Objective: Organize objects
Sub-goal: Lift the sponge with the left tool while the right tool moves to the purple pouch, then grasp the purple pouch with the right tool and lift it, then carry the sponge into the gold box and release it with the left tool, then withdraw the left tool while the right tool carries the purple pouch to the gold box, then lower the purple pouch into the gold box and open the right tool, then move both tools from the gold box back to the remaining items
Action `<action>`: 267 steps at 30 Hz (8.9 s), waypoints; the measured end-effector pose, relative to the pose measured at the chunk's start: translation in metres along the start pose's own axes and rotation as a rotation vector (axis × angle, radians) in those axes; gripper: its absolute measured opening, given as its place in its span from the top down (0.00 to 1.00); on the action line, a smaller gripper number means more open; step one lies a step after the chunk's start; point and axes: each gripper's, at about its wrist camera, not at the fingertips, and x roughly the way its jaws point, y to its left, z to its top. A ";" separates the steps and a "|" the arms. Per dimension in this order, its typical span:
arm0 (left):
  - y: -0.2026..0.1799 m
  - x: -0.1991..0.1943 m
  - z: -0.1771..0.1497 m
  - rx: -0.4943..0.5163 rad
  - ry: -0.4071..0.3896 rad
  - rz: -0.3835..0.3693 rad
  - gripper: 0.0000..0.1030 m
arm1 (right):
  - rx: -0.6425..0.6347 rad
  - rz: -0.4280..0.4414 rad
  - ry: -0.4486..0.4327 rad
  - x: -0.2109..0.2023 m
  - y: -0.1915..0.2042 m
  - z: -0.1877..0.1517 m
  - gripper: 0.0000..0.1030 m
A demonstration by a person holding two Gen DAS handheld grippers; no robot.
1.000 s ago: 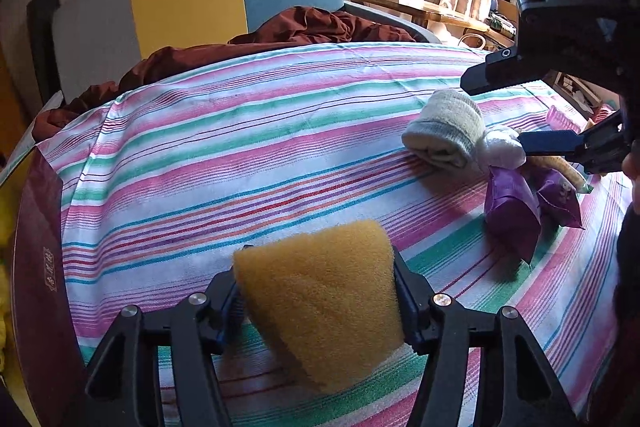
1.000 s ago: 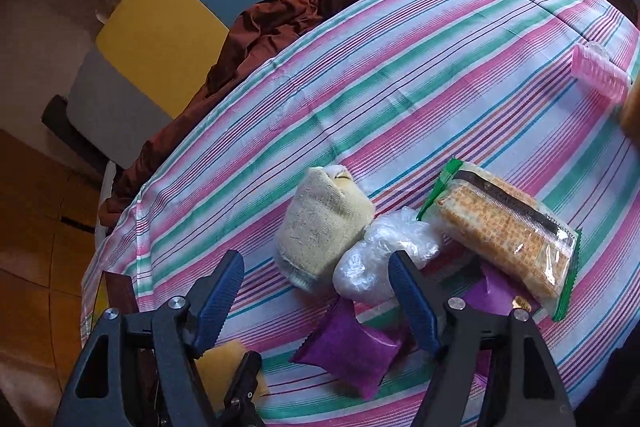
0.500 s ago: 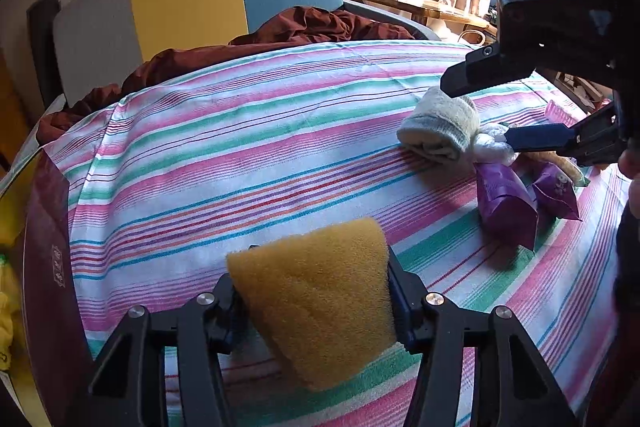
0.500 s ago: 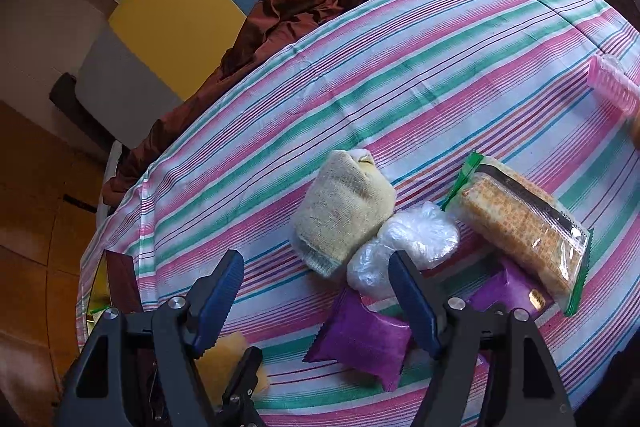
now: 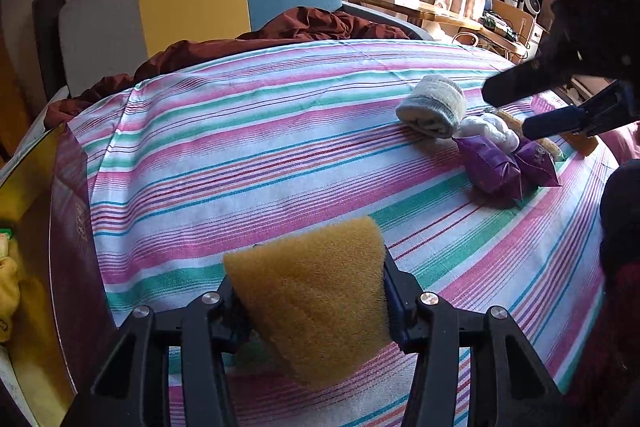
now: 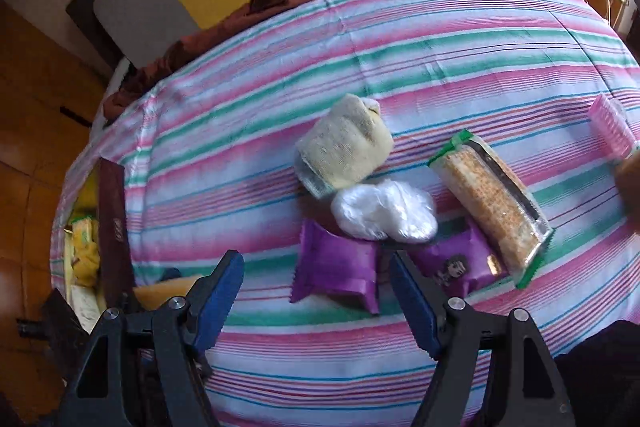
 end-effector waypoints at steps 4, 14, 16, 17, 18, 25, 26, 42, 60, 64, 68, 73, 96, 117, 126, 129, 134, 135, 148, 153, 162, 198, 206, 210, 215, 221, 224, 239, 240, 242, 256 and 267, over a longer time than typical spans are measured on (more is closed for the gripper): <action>0.002 0.000 0.000 -0.012 -0.008 -0.011 0.48 | -0.021 -0.071 0.074 0.024 0.001 0.000 0.28; 0.003 0.000 -0.001 -0.018 -0.021 -0.018 0.46 | -0.060 -0.165 0.025 0.047 0.011 -0.002 0.55; 0.001 0.000 -0.002 -0.015 -0.024 -0.013 0.46 | -0.092 -0.099 0.028 0.048 0.018 -0.003 0.55; 0.001 0.000 -0.002 -0.015 -0.025 -0.013 0.46 | -0.121 -0.104 0.030 0.049 0.023 -0.004 0.55; 0.001 0.000 -0.002 -0.016 -0.025 -0.014 0.46 | -0.148 -0.102 0.036 0.051 0.028 -0.005 0.55; 0.001 0.001 -0.001 -0.015 -0.023 -0.011 0.46 | -0.165 -0.044 0.057 0.053 0.024 -0.003 0.44; 0.001 0.001 0.000 -0.015 -0.022 -0.011 0.46 | -0.174 -0.053 0.057 0.053 0.027 -0.002 0.44; -0.005 -0.056 0.014 -0.056 -0.060 0.001 0.49 | -0.219 -0.096 0.056 0.049 0.025 -0.005 0.43; 0.072 -0.131 0.007 -0.206 -0.161 0.103 0.48 | -0.239 -0.120 0.056 0.047 0.028 -0.007 0.41; 0.096 -0.134 -0.002 -0.261 -0.152 0.121 0.48 | -0.248 -0.134 0.053 0.054 0.038 -0.008 0.42; 0.135 -0.145 -0.019 -0.350 -0.148 0.130 0.48 | -0.259 -0.145 0.051 0.054 0.041 -0.009 0.42; 0.203 -0.172 -0.052 -0.498 -0.157 0.210 0.49 | -0.271 -0.158 0.049 0.062 0.053 -0.010 0.42; 0.305 -0.140 -0.047 -0.672 -0.098 0.319 0.47 | -0.294 -0.178 0.039 0.071 0.062 -0.008 0.42; 0.293 -0.171 -0.077 -0.658 -0.179 0.408 0.30 | -0.309 -0.192 0.026 0.077 0.064 -0.003 0.42; 0.290 -0.130 -0.059 -0.576 -0.088 0.377 0.54 | -0.304 -0.189 0.025 0.077 0.062 -0.001 0.42; 0.286 -0.130 -0.057 -0.574 -0.088 0.368 0.53 | -0.306 -0.192 0.024 0.077 0.063 -0.002 0.42; 0.277 -0.148 -0.062 -0.578 -0.105 0.387 0.46 | -0.311 -0.197 0.019 0.075 0.064 -0.002 0.44; 0.274 -0.153 -0.063 -0.575 -0.113 0.389 0.44 | -0.312 -0.197 0.016 0.075 0.064 -0.002 0.45; 0.248 -0.198 -0.074 -0.534 -0.172 0.431 0.39 | -0.274 -0.177 -0.034 0.065 0.067 0.007 0.55; 0.245 -0.203 -0.079 -0.535 -0.173 0.415 0.37 | -0.279 -0.098 -0.098 0.036 0.099 -0.005 0.55; 0.244 -0.207 -0.088 -0.545 -0.170 0.401 0.37 | -0.418 0.106 -0.194 0.000 0.212 -0.037 0.55; 0.270 -0.218 -0.123 -0.647 -0.149 0.447 0.29 | -0.574 0.420 0.051 0.078 0.348 -0.121 0.30; 0.267 -0.218 -0.122 -0.641 -0.145 0.456 0.28 | -0.597 0.395 -0.005 0.060 0.348 -0.122 0.30; 0.263 -0.218 -0.120 -0.628 -0.145 0.459 0.28 | -0.599 0.356 -0.043 0.055 0.342 -0.122 0.30; 0.258 -0.218 -0.118 -0.613 -0.141 0.464 0.28 | -0.597 0.305 -0.106 0.046 0.332 -0.118 0.30; 0.250 -0.217 -0.111 -0.589 -0.139 0.462 0.28 | -0.546 0.278 -0.159 0.031 0.306 -0.103 0.30; 0.246 -0.216 -0.106 -0.573 -0.140 0.456 0.28 | -0.513 0.256 -0.179 0.025 0.289 -0.093 0.30; 0.214 -0.205 -0.074 -0.453 -0.146 0.411 0.28 | -0.329 0.011 -0.246 0.003 0.171 -0.031 0.30; 0.212 -0.203 -0.071 -0.445 -0.146 0.404 0.28 | -0.317 -0.006 -0.252 0.001 0.162 -0.025 0.30; 0.206 -0.200 -0.065 -0.424 -0.146 0.389 0.27 | -0.284 -0.040 -0.267 -0.006 0.141 -0.015 0.30; 0.148 -0.165 -0.015 -0.257 -0.125 0.282 0.25 | 0.304 -0.127 -0.417 -0.028 -0.030 0.015 0.30; 0.088 -0.114 0.021 -0.156 -0.057 0.156 0.25 | 0.470 -0.083 -0.401 -0.029 -0.062 0.008 0.30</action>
